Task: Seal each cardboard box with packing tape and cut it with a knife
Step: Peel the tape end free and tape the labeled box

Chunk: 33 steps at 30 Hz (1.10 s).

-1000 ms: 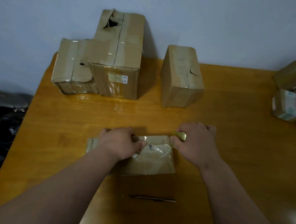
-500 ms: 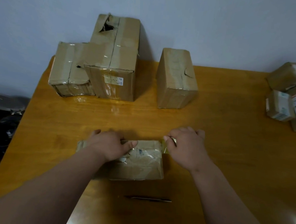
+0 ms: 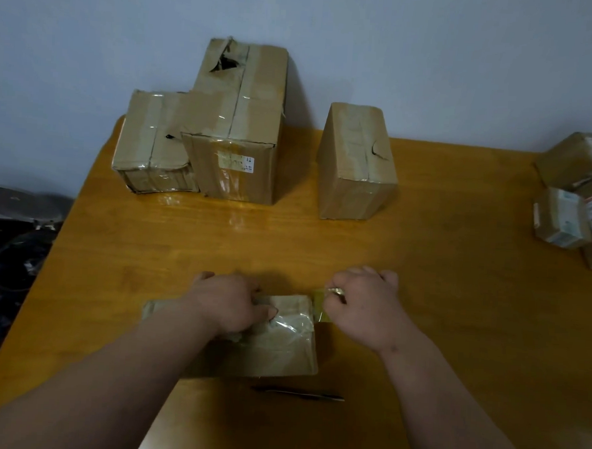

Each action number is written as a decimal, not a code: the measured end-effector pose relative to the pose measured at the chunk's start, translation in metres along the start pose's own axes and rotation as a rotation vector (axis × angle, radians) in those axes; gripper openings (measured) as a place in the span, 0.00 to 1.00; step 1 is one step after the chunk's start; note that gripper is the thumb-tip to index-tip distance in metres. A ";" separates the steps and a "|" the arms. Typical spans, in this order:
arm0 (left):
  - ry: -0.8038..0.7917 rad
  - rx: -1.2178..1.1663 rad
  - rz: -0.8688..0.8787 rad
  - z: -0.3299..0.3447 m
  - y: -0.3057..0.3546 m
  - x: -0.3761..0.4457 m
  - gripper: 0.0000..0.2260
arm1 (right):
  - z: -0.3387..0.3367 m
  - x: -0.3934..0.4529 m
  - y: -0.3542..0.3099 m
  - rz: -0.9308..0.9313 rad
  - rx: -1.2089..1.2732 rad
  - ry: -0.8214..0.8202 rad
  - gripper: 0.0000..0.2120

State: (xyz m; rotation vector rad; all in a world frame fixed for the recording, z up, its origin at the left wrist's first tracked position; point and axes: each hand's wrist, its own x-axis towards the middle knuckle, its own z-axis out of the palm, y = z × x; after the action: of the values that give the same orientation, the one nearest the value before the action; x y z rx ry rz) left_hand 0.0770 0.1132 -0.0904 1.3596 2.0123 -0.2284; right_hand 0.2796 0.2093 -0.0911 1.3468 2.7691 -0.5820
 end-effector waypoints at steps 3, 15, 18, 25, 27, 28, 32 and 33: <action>0.036 -0.159 0.139 0.002 0.019 -0.001 0.29 | 0.000 -0.002 -0.008 -0.020 0.014 -0.081 0.22; 0.097 -0.254 0.191 0.027 0.036 -0.005 0.19 | -0.011 -0.017 -0.005 -0.028 0.006 -0.195 0.15; 0.047 -0.283 0.161 0.025 0.033 -0.006 0.19 | -0.014 -0.023 0.010 0.015 -0.097 -0.132 0.15; -0.140 -0.477 0.136 0.015 0.040 -0.004 0.14 | -0.020 -0.026 0.027 0.067 -0.008 -0.060 0.13; -0.118 -0.439 0.140 0.017 0.041 -0.005 0.11 | -0.014 -0.027 0.025 0.072 0.018 -0.047 0.13; -0.107 -0.437 0.139 0.018 0.041 -0.005 0.09 | -0.011 -0.028 0.024 0.079 0.024 -0.044 0.12; -0.121 -0.393 0.126 0.017 0.041 -0.004 0.08 | 0.000 -0.030 0.020 0.125 0.038 -0.039 0.13; -0.110 -0.332 0.113 0.018 0.042 -0.003 0.09 | 0.003 -0.031 0.019 0.138 0.055 -0.032 0.13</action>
State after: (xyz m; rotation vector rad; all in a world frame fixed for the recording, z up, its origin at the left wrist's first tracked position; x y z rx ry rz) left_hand 0.1222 0.1207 -0.0926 1.2155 1.7827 0.0789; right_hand 0.3131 0.1957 -0.0949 1.5098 2.6272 -0.6709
